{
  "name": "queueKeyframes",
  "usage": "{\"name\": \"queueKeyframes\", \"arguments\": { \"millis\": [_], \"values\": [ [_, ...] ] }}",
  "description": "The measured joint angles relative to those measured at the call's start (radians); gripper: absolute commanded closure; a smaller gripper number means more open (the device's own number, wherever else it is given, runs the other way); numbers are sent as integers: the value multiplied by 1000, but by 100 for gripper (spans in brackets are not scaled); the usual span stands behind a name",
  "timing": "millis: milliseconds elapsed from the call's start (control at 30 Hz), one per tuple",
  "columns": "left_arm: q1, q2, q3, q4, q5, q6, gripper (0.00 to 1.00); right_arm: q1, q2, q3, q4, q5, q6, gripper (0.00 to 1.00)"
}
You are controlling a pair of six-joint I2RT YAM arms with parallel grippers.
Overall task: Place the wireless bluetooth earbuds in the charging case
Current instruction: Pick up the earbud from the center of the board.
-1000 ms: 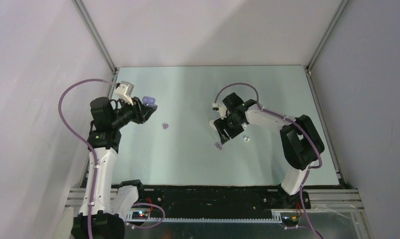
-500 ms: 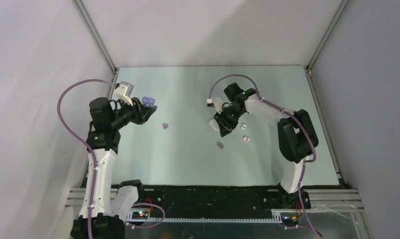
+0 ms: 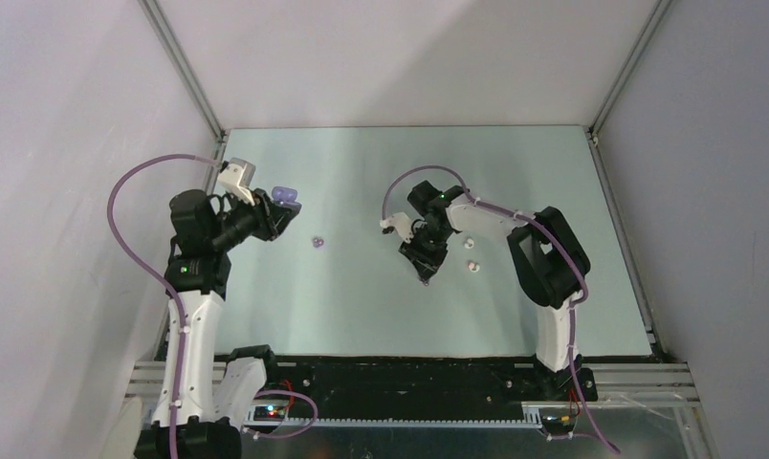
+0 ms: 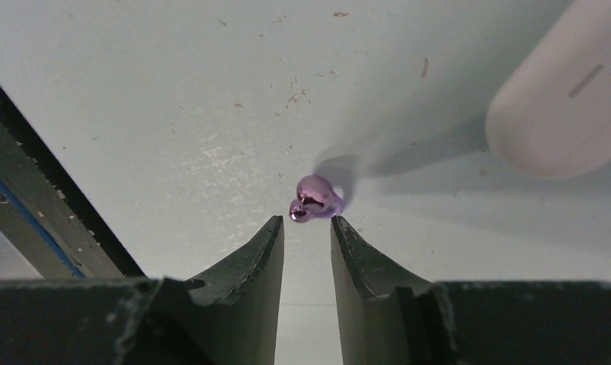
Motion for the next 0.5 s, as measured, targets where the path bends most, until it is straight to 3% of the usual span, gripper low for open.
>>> {"name": "queueKeyframes", "arguments": {
  "millis": [267, 500],
  "values": [
    [0, -7, 0, 0, -5, 0, 100, 40, 29, -3, 21, 74, 24, 75],
    [0, -10, -1, 1, -5, -1, 100, 43, 29, -3, 25, 85, 48, 72]
  ]
}}
